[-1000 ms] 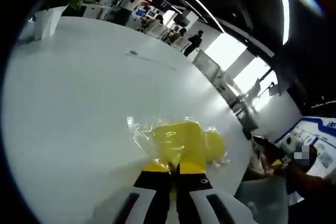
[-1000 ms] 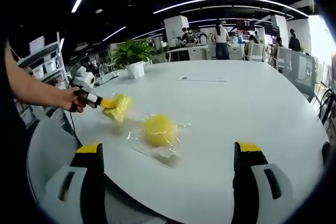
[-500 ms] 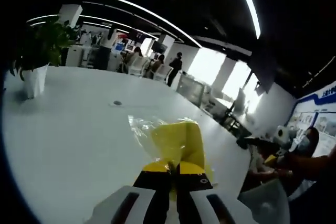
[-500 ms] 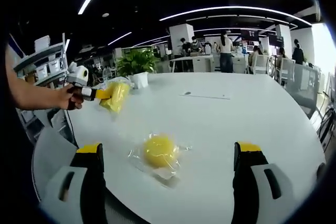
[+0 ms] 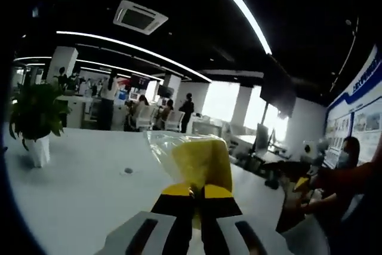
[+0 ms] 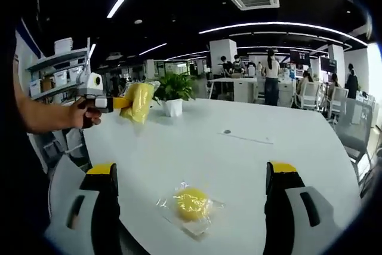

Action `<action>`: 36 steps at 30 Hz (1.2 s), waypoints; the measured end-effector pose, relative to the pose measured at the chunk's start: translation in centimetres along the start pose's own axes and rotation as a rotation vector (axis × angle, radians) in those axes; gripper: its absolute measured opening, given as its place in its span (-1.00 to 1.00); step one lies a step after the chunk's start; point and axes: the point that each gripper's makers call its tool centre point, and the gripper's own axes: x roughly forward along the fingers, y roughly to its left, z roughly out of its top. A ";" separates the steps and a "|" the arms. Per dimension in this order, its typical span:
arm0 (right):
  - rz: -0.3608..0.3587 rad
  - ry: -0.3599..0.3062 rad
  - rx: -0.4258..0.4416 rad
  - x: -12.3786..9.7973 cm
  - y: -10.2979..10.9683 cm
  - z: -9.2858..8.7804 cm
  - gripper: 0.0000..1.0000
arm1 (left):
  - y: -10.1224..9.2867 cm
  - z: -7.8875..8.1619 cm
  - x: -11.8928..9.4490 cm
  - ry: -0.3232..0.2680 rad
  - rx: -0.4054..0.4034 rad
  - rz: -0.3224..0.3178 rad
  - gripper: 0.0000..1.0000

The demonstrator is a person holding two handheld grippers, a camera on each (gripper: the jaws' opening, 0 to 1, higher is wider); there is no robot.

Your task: Compare the silicone blocks by pressing each to a similar depth, holding the contact briefly, and releasing to observe deformation and rebound differences across the visible hardness samples.

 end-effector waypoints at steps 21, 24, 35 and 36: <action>0.259 -0.125 0.015 4.2 6.7 8.6 0.93 | -5.7 1.2 -2.4 -0.098 0.138 -0.057 -0.96; 0.305 -0.129 0.027 4.9 7.9 9.0 0.93 | -6.0 1.3 -2.3 -0.107 0.132 -0.062 -0.96; 0.445 -0.111 -0.003 7.0 11.6 10.0 0.58 | -7.4 1.4 -2.2 -0.118 0.134 -0.095 -0.96; 0.455 -0.111 -0.001 7.1 11.8 10.0 0.54 | -7.5 1.4 -2.2 -0.118 0.134 -0.097 -0.96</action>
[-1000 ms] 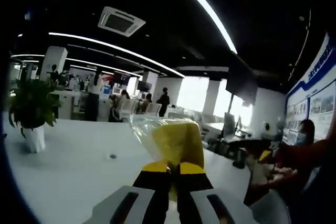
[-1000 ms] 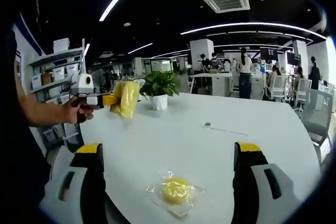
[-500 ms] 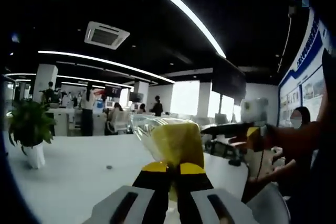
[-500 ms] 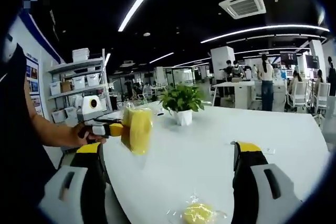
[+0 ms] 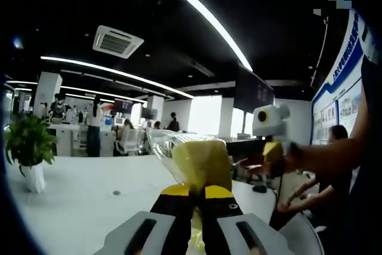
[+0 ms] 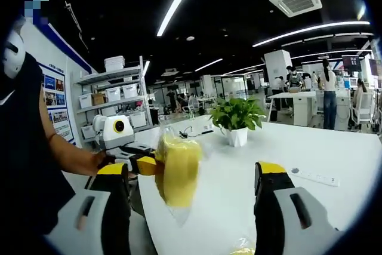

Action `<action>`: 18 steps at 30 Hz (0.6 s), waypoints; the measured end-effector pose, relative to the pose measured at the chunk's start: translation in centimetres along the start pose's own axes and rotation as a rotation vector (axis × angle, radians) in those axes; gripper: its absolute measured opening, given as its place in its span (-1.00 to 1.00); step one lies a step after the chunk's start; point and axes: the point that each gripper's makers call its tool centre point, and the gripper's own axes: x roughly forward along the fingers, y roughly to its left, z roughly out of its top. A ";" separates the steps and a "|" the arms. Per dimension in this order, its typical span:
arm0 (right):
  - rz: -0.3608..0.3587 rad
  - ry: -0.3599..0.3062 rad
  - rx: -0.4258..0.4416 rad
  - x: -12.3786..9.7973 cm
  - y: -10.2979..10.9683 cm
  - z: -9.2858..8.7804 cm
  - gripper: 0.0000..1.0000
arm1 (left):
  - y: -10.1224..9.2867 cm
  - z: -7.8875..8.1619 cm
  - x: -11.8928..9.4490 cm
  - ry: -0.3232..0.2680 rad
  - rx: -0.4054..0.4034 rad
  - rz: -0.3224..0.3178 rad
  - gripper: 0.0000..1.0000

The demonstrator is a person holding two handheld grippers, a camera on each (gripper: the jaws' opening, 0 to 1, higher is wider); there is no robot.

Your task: Compare the silicone blocks by pressing each to a similar depth, holding the contact briefly, and releasing to observe deformation and rebound differences across the visible hardness samples.

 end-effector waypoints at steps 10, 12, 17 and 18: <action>0.076 -0.019 0.078 1.4 1.1 0.1 0.14 | -1.3 -0.3 0.6 0.010 -0.012 -0.032 -0.95; 0.088 -0.018 0.086 1.7 1.3 0.0 0.07 | -1.2 -0.3 0.5 0.008 -0.015 -0.040 -0.95; 0.102 -0.002 0.087 1.9 1.4 -0.6 -0.20 | -1.4 -0.5 0.7 0.015 -0.015 -0.055 -0.94; 0.108 0.000 0.087 1.8 1.6 -0.7 -0.31 | -1.4 -0.6 0.7 0.014 -0.014 -0.054 -0.94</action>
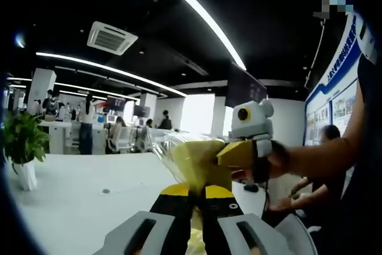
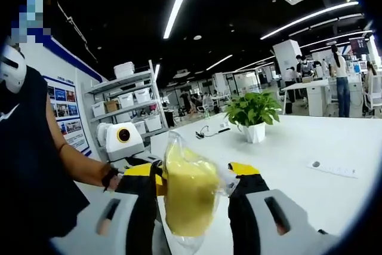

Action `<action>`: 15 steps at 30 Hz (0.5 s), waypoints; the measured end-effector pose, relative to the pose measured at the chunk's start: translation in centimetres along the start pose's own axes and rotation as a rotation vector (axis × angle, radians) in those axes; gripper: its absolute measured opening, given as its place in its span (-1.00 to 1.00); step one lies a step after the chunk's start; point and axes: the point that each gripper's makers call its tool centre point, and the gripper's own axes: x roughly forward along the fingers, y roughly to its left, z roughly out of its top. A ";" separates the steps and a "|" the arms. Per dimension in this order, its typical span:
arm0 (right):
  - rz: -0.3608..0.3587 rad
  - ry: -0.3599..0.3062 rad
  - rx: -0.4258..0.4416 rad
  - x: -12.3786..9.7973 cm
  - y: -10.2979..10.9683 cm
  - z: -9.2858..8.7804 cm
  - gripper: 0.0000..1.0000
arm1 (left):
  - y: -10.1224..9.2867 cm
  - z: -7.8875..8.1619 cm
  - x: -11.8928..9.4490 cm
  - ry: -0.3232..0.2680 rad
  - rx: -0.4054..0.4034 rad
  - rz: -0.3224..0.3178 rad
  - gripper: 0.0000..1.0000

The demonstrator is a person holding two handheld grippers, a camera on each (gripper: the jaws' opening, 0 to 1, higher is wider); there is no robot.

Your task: Compare the silicone blocks by pressing each to a similar depth, holding the contact briefly, and releasing to observe deformation and rebound differences across the visible hardness samples.

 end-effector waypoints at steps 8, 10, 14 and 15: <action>0.039 -0.019 -0.053 -0.2 1.3 0.1 -0.61 | -0.1 -0.3 0.1 -0.005 -0.029 -0.038 -0.93; 0.034 0.005 -0.055 -0.1 1.3 -0.1 -0.70 | -0.2 -0.5 0.1 0.002 -0.036 -0.041 -0.92; 0.057 0.037 -0.012 -0.1 1.5 -0.9 -0.81 | -0.3 -1.2 0.0 0.026 -0.072 -0.047 -0.90; 0.055 0.040 -0.003 -0.1 1.3 -1.1 -0.82 | -0.3 -1.3 0.1 0.033 -0.066 -0.044 -0.89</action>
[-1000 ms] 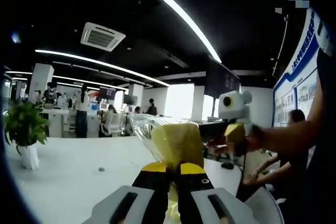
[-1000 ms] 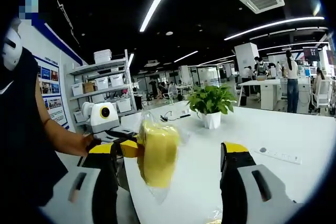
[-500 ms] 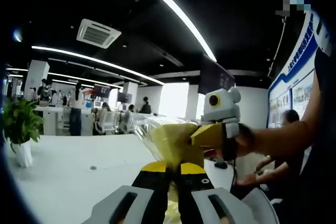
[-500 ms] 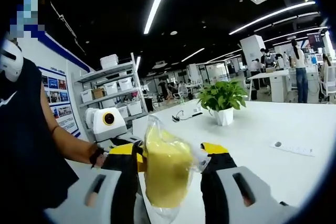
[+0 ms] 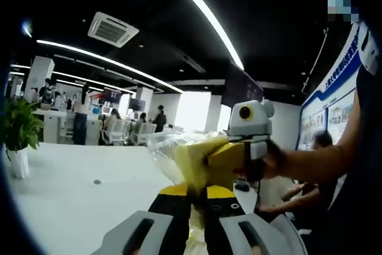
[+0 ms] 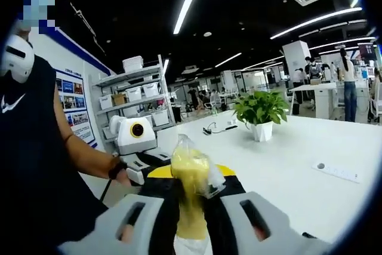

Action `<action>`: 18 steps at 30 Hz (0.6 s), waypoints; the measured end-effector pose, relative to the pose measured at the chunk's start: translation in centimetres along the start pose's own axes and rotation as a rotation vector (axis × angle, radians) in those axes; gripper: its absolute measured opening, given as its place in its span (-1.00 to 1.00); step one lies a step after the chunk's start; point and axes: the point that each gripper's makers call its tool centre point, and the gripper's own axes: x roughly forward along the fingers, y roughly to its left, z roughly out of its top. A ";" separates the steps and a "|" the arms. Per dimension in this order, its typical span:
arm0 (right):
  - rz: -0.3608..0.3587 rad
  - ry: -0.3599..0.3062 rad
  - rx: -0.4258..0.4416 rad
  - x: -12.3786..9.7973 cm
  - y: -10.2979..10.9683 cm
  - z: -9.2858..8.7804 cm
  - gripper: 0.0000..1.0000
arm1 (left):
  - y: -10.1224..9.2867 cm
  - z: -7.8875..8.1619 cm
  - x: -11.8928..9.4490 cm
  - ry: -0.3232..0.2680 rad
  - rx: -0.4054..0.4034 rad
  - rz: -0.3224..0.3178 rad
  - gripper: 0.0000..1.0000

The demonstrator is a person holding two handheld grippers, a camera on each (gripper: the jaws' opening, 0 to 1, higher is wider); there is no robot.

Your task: Compare the silicone blocks by pressing each to a similar depth, holding the contact briefly, and releasing to observe deformation and rebound differences across the visible hardness samples.

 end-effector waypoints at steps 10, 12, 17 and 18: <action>-0.012 -0.011 -0.027 0.5 -0.1 0.1 -0.98 | 0.5 0.1 0.0 0.011 0.016 0.032 -0.83; -0.013 -0.005 -0.032 0.8 -0.2 0.3 -0.99 | 0.7 0.3 -0.2 0.007 0.012 0.029 -0.81; -0.017 -0.001 -0.034 1.3 -0.3 0.7 -1.00 | 1.6 0.5 -0.6 0.000 -0.005 0.054 -0.57; -0.019 -0.005 -0.039 1.3 -0.3 0.9 -1.00 | 1.9 0.5 -0.7 -0.002 -0.004 0.060 -0.53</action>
